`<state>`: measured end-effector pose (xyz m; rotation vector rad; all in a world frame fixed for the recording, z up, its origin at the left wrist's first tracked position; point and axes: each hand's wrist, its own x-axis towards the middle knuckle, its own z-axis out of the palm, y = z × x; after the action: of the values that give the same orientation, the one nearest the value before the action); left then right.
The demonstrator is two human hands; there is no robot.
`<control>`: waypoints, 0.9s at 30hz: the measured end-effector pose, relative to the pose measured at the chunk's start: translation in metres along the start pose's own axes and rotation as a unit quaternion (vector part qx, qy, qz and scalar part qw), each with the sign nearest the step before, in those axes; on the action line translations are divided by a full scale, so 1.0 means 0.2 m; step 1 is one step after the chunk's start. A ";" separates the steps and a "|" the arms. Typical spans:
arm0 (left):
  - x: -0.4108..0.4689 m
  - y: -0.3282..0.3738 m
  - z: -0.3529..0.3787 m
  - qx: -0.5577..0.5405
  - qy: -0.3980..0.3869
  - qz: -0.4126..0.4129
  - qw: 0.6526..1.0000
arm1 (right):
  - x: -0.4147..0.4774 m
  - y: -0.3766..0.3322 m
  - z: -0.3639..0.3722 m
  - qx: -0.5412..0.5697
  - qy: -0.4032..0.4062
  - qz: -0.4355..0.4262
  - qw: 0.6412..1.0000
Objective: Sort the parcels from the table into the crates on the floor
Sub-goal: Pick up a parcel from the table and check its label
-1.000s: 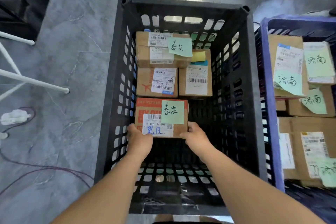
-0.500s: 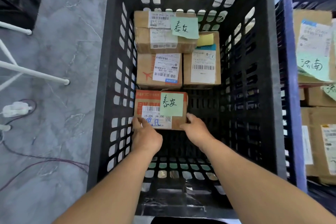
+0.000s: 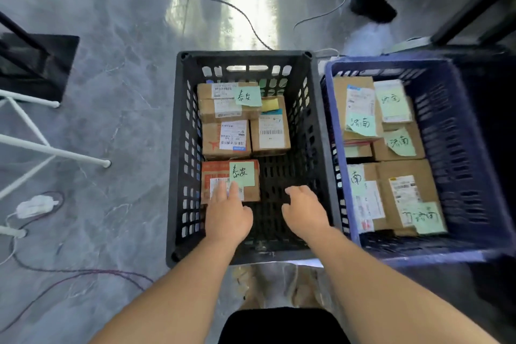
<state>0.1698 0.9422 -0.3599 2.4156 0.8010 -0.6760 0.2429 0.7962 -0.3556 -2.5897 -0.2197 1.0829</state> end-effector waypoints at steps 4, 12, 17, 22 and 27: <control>-0.24 0.15 -0.07 0.068 0.039 0.096 0.992 | -0.29 0.03 -0.15 -0.042 0.075 -0.016 0.996; -0.63 0.43 -0.12 0.162 0.098 0.235 0.953 | -0.77 0.21 -0.37 -0.107 0.223 -0.027 0.969; -0.88 0.65 -0.09 0.208 0.151 0.285 0.924 | -1.07 0.45 -0.46 -0.109 0.282 -0.015 0.953; -1.22 0.89 0.08 0.234 0.163 0.328 0.901 | -1.44 0.81 -0.47 -0.106 0.350 0.021 0.930; -1.56 1.13 0.28 0.249 0.165 0.382 0.875 | -1.78 1.18 -0.46 -0.099 0.394 0.064 0.912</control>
<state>0.0807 0.6268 -0.1510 3.0304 -0.3120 -0.1475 0.0629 0.4609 -0.1418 -3.0125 0.0419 -0.0257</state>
